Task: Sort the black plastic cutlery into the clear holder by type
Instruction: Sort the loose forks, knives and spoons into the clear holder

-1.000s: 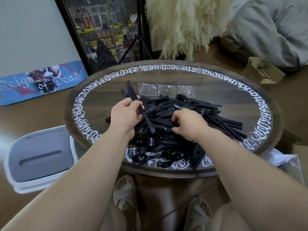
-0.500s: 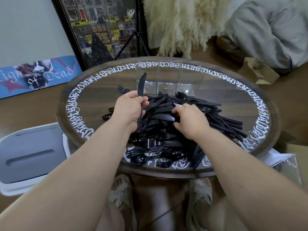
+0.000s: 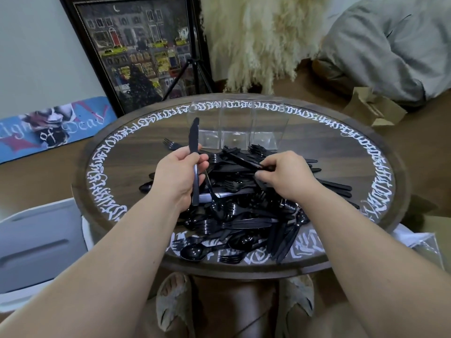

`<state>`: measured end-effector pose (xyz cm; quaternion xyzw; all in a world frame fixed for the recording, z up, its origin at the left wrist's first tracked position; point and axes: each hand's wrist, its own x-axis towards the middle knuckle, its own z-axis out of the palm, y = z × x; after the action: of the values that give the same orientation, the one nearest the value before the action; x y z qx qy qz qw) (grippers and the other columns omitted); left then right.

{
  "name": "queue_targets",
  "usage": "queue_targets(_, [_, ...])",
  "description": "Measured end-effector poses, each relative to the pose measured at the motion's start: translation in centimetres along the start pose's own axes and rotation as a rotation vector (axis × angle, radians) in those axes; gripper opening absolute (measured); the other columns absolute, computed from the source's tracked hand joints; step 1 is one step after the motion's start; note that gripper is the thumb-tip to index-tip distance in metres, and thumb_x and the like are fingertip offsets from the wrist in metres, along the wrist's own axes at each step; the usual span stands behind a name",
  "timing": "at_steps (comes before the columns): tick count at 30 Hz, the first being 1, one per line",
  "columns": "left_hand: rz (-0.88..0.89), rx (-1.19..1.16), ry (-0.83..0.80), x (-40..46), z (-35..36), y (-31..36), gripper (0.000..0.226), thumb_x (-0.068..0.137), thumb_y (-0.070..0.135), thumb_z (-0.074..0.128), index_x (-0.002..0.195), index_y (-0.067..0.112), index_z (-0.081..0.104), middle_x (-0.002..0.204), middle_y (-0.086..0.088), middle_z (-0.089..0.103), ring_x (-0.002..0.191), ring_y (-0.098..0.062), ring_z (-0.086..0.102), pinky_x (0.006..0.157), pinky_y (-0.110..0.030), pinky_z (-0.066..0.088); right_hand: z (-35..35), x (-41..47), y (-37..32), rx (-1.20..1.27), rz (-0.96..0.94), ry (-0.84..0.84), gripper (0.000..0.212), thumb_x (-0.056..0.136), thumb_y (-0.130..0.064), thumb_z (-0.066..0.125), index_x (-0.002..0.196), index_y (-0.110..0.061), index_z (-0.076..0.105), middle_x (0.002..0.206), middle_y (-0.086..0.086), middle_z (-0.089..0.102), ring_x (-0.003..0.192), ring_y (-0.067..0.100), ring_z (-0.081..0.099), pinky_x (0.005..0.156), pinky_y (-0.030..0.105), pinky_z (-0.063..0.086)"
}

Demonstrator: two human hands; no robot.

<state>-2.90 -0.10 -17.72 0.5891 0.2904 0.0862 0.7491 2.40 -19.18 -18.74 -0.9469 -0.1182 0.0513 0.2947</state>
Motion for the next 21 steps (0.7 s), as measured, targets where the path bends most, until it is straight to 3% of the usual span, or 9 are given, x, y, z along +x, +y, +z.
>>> queue_targets(3, [-0.012, 0.027, -0.031, 0.2, 0.5, -0.1, 0.022, 0.097, 0.007, 0.048, 0.091, 0.020, 0.065, 0.079, 0.004, 0.065, 0.061, -0.001, 0.056, 0.052, -0.016, 0.042, 0.0, 0.1, 0.1, 0.281, 0.076, -0.041, 0.008, 0.081, -0.020, 0.073, 0.080, -0.013, 0.069, 0.070, 0.003, 0.062, 0.069, 0.022, 0.059, 0.069, 0.035, 0.050])
queue_targets(5, [-0.034, 0.056, -0.066, 0.1, 1.0, -0.3, 0.021, 0.097, 0.007, 0.048, 0.090, 0.016, 0.065, 0.079, 0.003, 0.064, 0.061, -0.001, 0.055, 0.049, -0.014, 0.040, 0.0, 0.1, 0.1, 0.431, 0.114, -0.076, 0.009, 0.081, -0.014, 0.072, 0.084, -0.006, 0.068, 0.070, 0.005, 0.062, 0.060, 0.015, 0.056, 0.067, 0.038, 0.053])
queue_targets(8, [-0.053, 0.081, -0.094, -0.3, 1.5, -0.5, 0.020, 0.097, 0.007, 0.048, 0.089, 0.015, 0.065, 0.079, 0.002, 0.064, 0.063, -0.002, 0.056, 0.056, -0.016, 0.044, 0.0, 0.3, 0.0, 0.538, 0.134, -0.088, 0.005, 0.082, -0.010, 0.070, 0.085, -0.008, 0.068, 0.072, 0.001, 0.062, 0.053, 0.008, 0.052, 0.061, 0.031, 0.048])
queue_targets(11, [-0.060, 0.097, -0.107, -0.5, 1.6, -0.5, 0.019, 0.099, 0.012, 0.048, 0.092, 0.018, 0.064, 0.078, 0.002, 0.064, 0.064, -0.004, 0.058, 0.065, -0.022, 0.048, 0.2, 0.4, -0.2, 0.570, 0.156, -0.078, 0.005, 0.083, -0.014, 0.068, 0.083, -0.010, 0.065, 0.074, 0.003, 0.063, 0.052, 0.009, 0.050, 0.059, 0.028, 0.044])
queue_targets(16, [-0.042, 0.126, -0.118, -0.6, 1.4, -0.5, 0.018, 0.098, 0.014, 0.048, 0.102, 0.017, 0.065, 0.072, 0.002, 0.063, 0.052, -0.001, 0.055, 0.050, -0.016, 0.041, -0.2, 0.2, -1.2, 0.515, 0.217, -0.059, 0.027, 0.095, -0.036, 0.049, 0.085, -0.014, 0.063, 0.071, -0.002, 0.054, 0.063, 0.015, 0.045, 0.062, 0.030, 0.037])
queue_targets(21, [-0.058, 0.093, -0.160, -0.6, 1.4, -0.4, 0.022, 0.097, 0.011, 0.045, 0.104, 0.011, 0.065, 0.075, 0.000, 0.060, 0.061, -0.005, 0.052, 0.054, -0.019, 0.038, -0.3, 0.3, -1.7, 0.511, 0.201, 0.039, 0.024, 0.094, -0.020, 0.047, 0.080, -0.012, 0.065, 0.068, 0.001, 0.054, 0.059, 0.017, 0.047, 0.058, 0.028, 0.038])
